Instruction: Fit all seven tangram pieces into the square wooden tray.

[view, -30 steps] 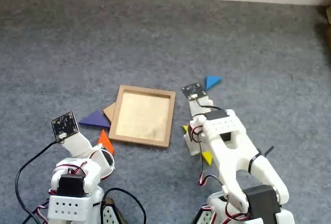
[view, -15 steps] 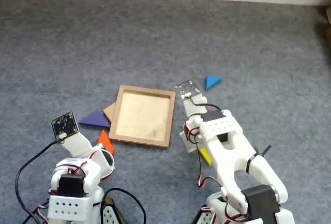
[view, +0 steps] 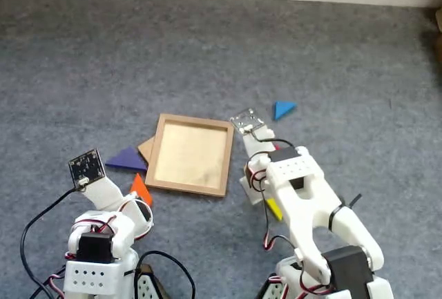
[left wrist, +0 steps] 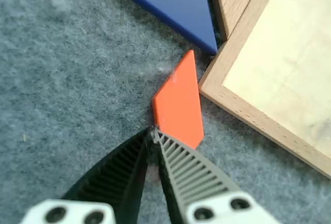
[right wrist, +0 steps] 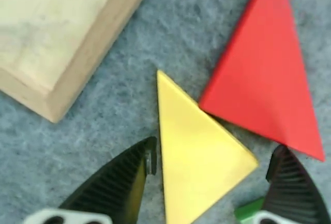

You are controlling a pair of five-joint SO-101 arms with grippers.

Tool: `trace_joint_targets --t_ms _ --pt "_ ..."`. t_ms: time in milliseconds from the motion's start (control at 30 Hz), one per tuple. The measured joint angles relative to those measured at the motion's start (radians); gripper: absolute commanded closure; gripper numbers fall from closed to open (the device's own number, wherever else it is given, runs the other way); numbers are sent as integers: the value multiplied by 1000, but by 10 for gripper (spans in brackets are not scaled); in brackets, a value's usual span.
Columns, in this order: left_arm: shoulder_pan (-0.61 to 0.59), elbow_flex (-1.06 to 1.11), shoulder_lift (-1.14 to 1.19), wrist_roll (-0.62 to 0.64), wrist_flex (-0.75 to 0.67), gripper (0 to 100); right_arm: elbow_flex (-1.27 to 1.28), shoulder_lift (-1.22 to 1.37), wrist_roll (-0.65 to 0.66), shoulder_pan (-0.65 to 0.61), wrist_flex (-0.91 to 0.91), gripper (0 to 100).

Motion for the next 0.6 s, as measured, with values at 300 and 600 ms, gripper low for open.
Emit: trace_joint_targets --t_ms 300,600 --pt "0 0 0 0 0 994 -17 114 0 -3 -2 666" --pt "0 0 0 0 0 994 -11 91 3 0 -3 777"
